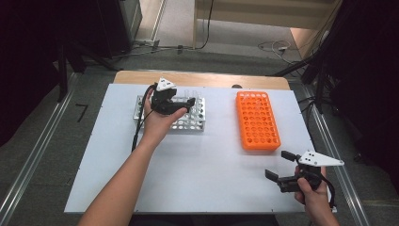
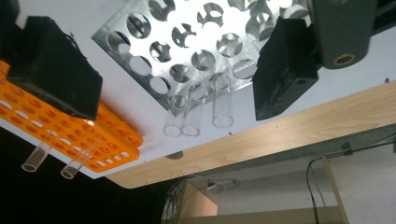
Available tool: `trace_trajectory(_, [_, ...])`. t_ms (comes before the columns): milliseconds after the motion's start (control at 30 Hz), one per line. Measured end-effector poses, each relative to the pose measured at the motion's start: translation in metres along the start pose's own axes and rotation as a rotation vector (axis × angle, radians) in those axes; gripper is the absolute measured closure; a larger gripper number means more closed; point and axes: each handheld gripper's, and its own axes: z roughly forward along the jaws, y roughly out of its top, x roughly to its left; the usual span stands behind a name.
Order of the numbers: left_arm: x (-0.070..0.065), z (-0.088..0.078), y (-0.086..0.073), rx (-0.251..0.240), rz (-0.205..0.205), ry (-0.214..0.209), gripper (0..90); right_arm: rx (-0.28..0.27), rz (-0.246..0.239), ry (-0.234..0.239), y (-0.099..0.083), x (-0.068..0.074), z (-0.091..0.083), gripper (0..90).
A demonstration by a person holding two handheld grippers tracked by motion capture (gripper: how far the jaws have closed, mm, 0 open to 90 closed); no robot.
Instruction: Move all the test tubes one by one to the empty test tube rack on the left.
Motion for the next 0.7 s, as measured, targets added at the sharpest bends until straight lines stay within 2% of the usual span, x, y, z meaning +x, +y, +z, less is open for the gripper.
trace_trajectory(267, [-0.015,-0.026,-0.012,-0.013,0.028,-0.056,1.1,0.000,-0.009,0.009,0.003,0.001,0.003,0.0])
trace_trajectory(500, [-0.022,-0.050,-0.022,-0.047,0.032,-0.087,0.0,0.007,-0.006,0.006,0.006,0.001,0.008,0.0])
trace_trajectory(700, [-0.028,-0.070,-0.034,-0.064,0.045,-0.094,0.0,0.001,-0.004,-0.002,0.011,-0.001,0.011,0.0])
